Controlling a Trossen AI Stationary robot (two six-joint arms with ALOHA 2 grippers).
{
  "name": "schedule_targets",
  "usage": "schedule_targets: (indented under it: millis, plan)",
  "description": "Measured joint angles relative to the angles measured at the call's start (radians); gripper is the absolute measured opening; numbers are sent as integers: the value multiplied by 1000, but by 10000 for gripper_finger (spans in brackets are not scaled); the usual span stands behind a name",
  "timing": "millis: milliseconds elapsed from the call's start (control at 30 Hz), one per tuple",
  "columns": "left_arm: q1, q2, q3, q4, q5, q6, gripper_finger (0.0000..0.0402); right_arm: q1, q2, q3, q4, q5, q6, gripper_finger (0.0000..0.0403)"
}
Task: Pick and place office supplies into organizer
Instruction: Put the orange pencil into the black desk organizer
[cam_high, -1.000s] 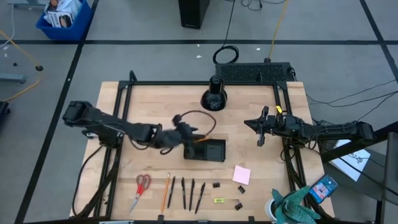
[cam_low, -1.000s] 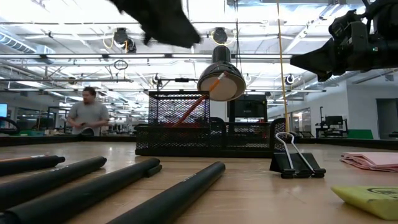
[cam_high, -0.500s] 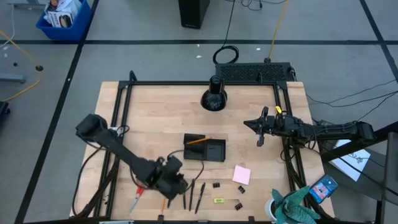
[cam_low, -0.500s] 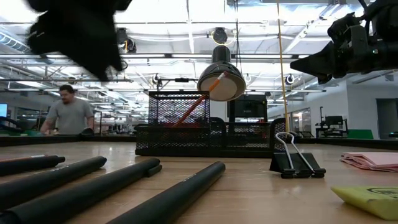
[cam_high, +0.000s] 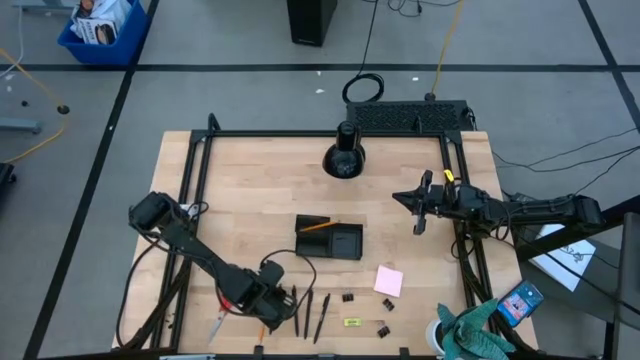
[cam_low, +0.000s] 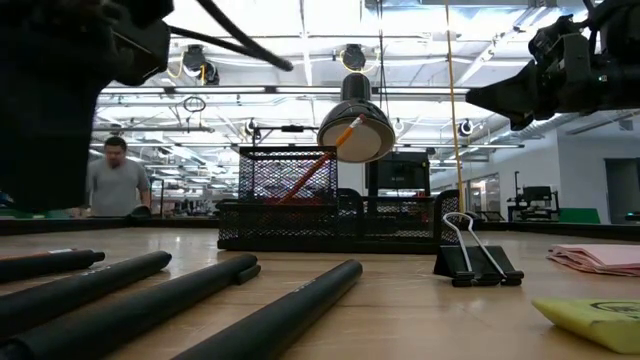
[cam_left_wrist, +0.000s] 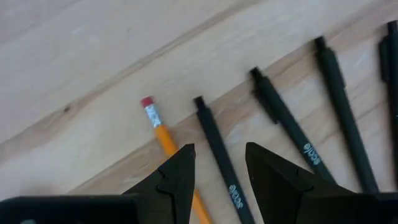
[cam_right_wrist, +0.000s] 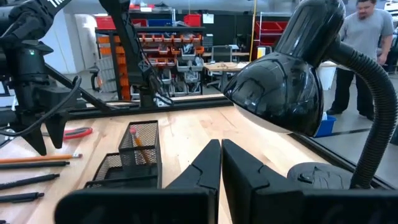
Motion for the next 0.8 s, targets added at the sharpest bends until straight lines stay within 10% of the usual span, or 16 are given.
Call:
schedule_targets:
  millis: [800]
  plan:
    - [-1, 7, -60, -12, 7, -94, 147, 0, 1, 0, -23, -2, 22, 9]
